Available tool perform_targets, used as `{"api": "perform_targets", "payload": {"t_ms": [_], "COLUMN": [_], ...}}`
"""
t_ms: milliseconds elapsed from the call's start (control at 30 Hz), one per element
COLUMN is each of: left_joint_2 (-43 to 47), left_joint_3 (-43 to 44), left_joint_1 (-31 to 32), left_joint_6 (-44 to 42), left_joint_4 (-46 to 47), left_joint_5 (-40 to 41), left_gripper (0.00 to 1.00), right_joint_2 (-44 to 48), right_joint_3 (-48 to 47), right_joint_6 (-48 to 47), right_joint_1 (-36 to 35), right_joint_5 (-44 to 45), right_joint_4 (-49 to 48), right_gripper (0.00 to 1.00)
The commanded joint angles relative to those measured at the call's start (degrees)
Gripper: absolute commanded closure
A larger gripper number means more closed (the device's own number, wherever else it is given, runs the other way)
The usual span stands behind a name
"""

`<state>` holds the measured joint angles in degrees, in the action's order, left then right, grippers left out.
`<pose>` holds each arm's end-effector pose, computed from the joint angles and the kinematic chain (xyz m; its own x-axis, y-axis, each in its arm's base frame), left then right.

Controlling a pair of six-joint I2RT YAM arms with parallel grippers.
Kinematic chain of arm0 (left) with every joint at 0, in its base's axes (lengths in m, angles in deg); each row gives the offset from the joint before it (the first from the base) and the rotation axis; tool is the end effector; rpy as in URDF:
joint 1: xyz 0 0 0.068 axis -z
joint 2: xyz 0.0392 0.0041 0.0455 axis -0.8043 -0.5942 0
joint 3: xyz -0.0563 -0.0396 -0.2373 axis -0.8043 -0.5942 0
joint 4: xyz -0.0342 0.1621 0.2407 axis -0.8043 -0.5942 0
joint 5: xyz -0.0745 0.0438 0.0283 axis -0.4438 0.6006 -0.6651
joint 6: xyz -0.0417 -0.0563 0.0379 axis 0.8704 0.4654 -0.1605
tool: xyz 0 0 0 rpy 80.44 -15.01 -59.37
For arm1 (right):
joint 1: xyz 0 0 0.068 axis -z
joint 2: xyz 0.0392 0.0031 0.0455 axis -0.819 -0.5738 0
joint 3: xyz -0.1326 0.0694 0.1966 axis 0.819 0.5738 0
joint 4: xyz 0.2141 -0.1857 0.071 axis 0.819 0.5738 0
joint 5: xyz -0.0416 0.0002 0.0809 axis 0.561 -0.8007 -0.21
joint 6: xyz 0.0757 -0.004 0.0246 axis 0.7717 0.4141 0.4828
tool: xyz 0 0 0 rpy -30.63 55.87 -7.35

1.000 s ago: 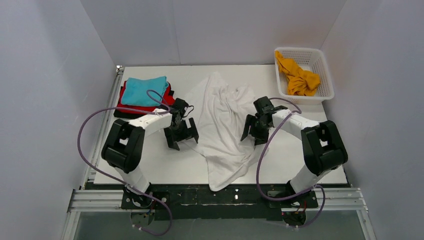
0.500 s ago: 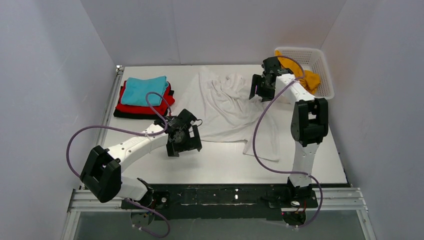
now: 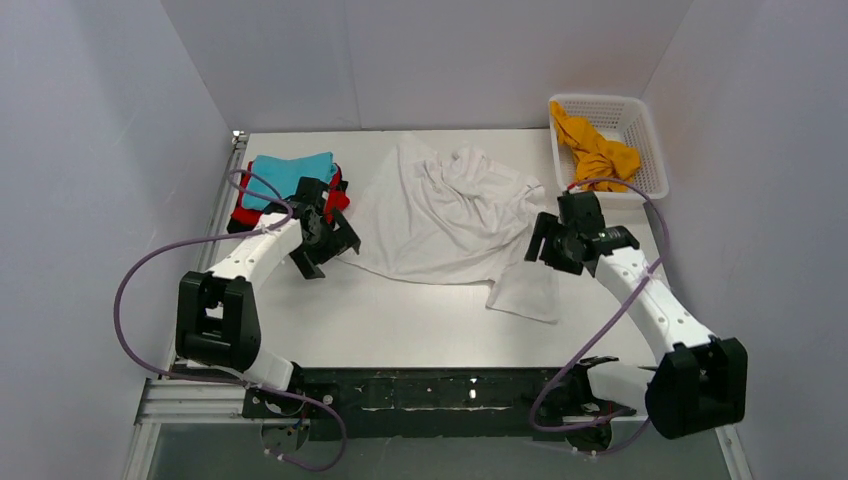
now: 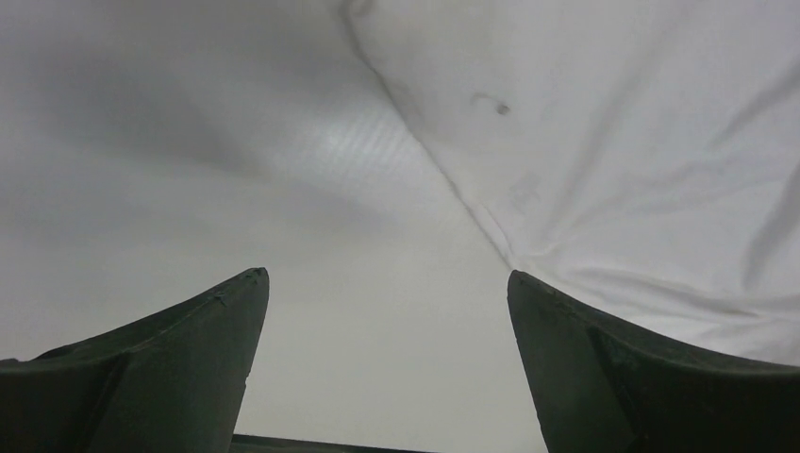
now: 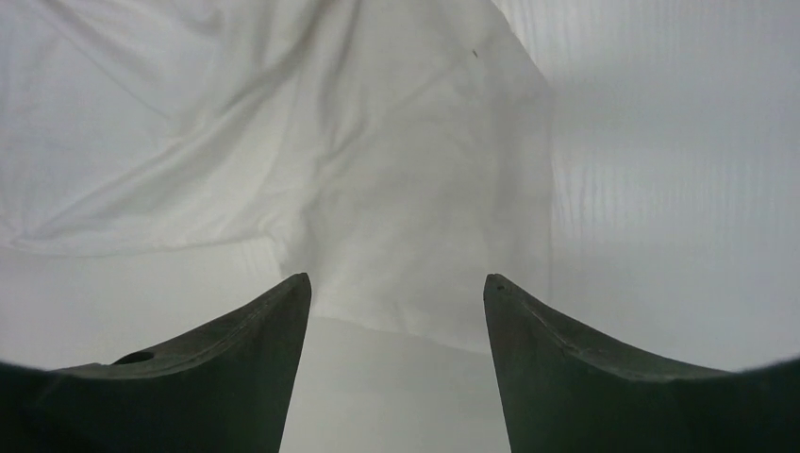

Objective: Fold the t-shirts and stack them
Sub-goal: Flatten out the tshirt

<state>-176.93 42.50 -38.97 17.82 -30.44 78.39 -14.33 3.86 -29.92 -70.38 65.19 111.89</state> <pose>0.3928 -0.1011 0.2117 -0.5445 -0.5886 -0.5976 -0.2042 0.7841 -0.5861 0.3009 0.0769 0.2059 -0.7761 0.2581 -0.5754 0.1561 0.9626 0.2213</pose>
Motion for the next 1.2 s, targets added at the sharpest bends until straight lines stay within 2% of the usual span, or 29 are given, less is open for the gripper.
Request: {"api": "perform_targets", "payload": {"t_ms": [0, 100, 267, 333, 400, 533, 600, 767, 933, 1000, 1133, 1167], "left_joint_2": [1.19, -1.8, -7.99, -10.15, -12.17, -14.72, -15.37, -13.96, -15.37, -16.55, -15.87, -15.34], "left_joint_3": [-6.19, -6.3, -4.07, -3.09, -2.53, -2.57, -1.87, -7.11, -8.34, -6.99, -8.76, -9.3], "left_joint_1": [-7.16, -9.97, -11.12, -11.14, -11.29, -11.32, -11.4, -11.38, -11.31, -11.33, -11.31, -11.32], "left_joint_6": [0.09, 0.73, 0.86, 0.63, 0.91, 1.27, 1.27, 3.39, 4.25, 4.02, 4.37, 4.19], "left_joint_4": [-1.04, 2.57, 8.14, 8.25, 8.25, 12.9, 12.11, 18.01, 19.38, 18.52, 20.87, 20.89], "left_joint_5": [-0.2, -0.71, -2.1, -0.59, 1.03, 2.1, 2.13, -0.77, -3.21, -4.47, -6.87, -6.87], "left_gripper": [0.0, 0.0, 0.09, 0.15, 0.26, 0.33, 0.42, 0.57, 0.6, 0.69, 0.78, 0.85], "right_joint_2": [9.15, 15.04, 20.43, 20.79, 20.72, 20.87, 21.27, 21.62, 19.06, 17.67, 16.57, 16.46], "right_joint_3": [9.68, 16.27, 20.12, 20.18, 20.06, 20.26, 20.79, 21.75, 20.33, 19.73, 19.04, 18.99], "right_joint_6": [7.46, 10.13, 12.85, 13.15, 13.39, 14.0, 14.44, 16.86, 16.63, 16.45, 16.98, 16.99], "right_joint_1": [0.35, 0.41, 0.63, 0.63, 0.61, 0.63, 0.63, 0.79, 0.9, 0.9, 1.22, 1.32], "right_joint_5": [4.83, 5.34, 6.32, 6.36, 6.68, 6.76, 6.91, 10.17, 9.82, 10.37, 11.75, 11.63], "right_joint_4": [0.26, -1.3, -2.21, -1.44, -0.34, 1.28, 1.96, 2.73, 2.91, 3.67, 4.94, 4.83], "right_gripper": [0.24, 0.24, 0.23, 0.23, 0.24, 0.24, 0.24, 0.24, 0.24, 0.24, 0.24, 0.24]}}
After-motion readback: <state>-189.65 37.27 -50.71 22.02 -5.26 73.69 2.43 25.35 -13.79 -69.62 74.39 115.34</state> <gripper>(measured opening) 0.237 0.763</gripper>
